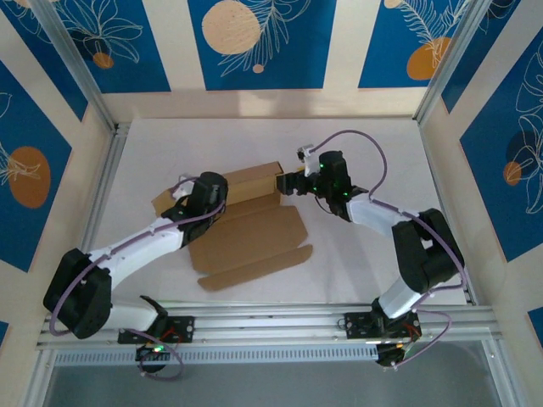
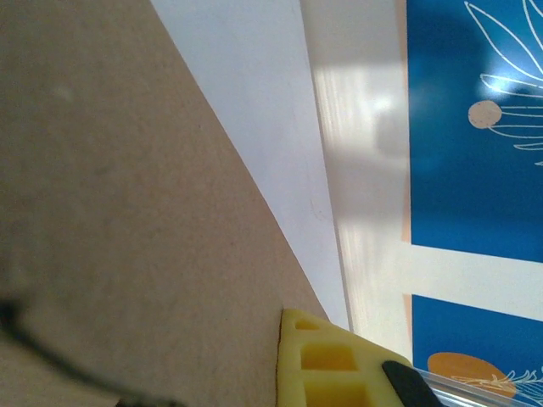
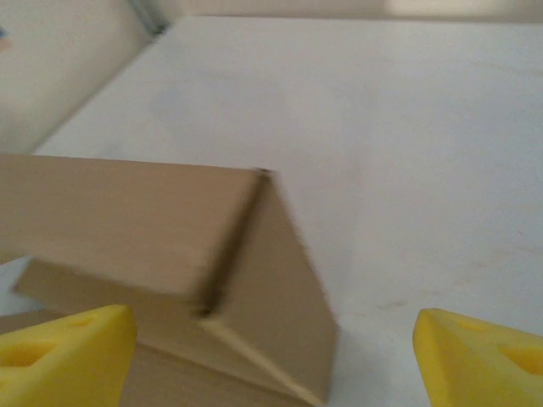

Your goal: Fold the paper box

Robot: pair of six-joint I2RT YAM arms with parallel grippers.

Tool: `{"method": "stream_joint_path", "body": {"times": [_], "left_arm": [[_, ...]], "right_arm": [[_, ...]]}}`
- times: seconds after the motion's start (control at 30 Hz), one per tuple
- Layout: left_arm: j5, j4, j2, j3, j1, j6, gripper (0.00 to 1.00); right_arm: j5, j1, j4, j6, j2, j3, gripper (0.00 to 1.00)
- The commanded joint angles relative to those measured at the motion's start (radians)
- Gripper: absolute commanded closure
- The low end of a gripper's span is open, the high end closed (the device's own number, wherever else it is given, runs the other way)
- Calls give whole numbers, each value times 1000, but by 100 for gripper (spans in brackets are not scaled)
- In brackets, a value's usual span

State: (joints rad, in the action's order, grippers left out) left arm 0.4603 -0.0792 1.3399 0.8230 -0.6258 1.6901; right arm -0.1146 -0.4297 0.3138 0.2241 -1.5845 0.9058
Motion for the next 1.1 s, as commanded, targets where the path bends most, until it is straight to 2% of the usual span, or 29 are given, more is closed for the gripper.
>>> {"method": "stream_joint_path", "body": {"times": [0.0,0.1,0.13,0.2,0.27,0.33,0.4,0.5,0.53,0.6,0.67,0.73,0.77,0.83,0.9,1.0,1.03,1.07], "left_arm": [[-34,-65,40,-22,5,-90,100],[-67,-119,59,-19,3,-138,100],[-76,-132,63,-19,4,-153,100],[-92,-146,73,-19,4,-175,100],[-110,-163,91,-15,3,-198,100],[-130,-170,111,-6,3,-210,100],[-150,-183,133,2,4,-213,100],[-150,-220,159,1,-1,-227,100],[-149,-235,164,-4,-2,-231,100],[-146,-235,166,-5,-2,-223,100],[-148,-229,169,-4,-2,-221,100],[-156,-230,169,-4,-2,-220,100],[-160,-232,170,-4,-2,-222,100],[-162,-232,164,-4,-2,-236,100],[-159,-206,156,5,0,-254,100],[-149,-160,143,22,-1,-268,100],[-149,-167,141,19,0,-268,100],[-151,-179,140,15,0,-268,100]], "right_arm": [[-118,-2,-26,-58,50,18,16],[113,2,-85,17,83,42,21],[156,13,-112,61,94,55,24],[163,37,-204,150,113,104,29],[225,40,-358,224,116,190,36],[216,42,-430,299,124,230,46],[141,55,-431,411,151,228,59],[51,73,-457,628,171,226,67],[25,81,-468,671,172,224,67],[52,83,-504,675,178,223,66],[114,85,-533,557,175,229,53],[166,101,-535,415,165,225,48],[150,119,-497,322,155,207,44],[112,158,-384,168,136,153,42],[71,206,-277,120,147,99,43],[-73,258,-187,256,150,76,48],[-109,257,-227,357,134,108,52],[-137,242,-295,415,112,152,53]]}}
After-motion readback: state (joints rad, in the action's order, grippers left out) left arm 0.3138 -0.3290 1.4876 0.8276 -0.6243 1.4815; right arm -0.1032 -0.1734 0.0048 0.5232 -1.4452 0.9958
